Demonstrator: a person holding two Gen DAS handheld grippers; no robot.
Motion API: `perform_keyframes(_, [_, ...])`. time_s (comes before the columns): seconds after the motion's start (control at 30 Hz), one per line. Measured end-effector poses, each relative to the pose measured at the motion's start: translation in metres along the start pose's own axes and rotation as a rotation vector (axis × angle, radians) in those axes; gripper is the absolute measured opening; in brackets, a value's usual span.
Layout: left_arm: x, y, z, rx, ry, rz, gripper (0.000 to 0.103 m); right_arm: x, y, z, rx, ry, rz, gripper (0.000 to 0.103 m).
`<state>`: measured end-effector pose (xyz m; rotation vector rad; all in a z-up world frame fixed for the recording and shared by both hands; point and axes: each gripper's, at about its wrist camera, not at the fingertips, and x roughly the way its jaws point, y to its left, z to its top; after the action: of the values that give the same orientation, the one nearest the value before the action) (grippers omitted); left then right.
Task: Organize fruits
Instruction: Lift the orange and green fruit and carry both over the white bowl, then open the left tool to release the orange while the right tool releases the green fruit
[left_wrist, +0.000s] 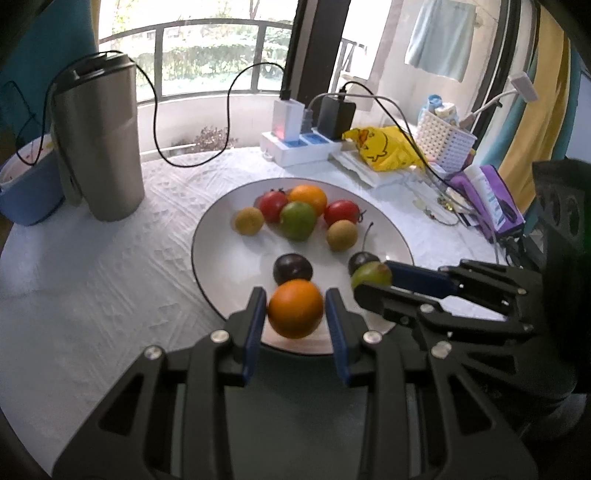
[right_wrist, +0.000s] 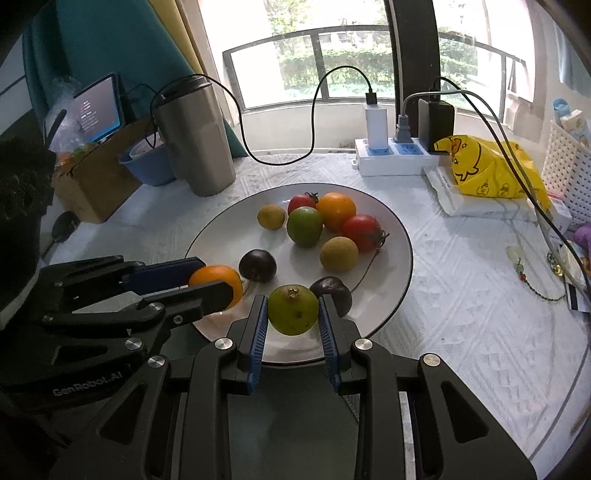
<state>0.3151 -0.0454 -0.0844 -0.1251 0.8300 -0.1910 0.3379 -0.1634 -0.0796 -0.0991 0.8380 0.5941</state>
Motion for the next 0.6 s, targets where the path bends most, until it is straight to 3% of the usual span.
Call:
perform_keyframes(0.23, [-0.005, -0.001, 0.001, -0.003, -0.006, -0.010, 0.035, -0.001, 0.002, -0.001, -0.004, 0.006, -0.016, 0.030])
perform_keyframes(0.4, [-0.014, -0.001, 0.000, -0.004, -0.021, -0.006, 0.035, -0.008, 0.003, 0.000, 0.006, -0.004, -0.034, 0.043])
perform_keyframes(0.6, [-0.028, 0.000, -0.002, -0.005, -0.041, 0.001, 0.035, -0.019, 0.009, -0.001, 0.003, -0.020, -0.042, 0.043])
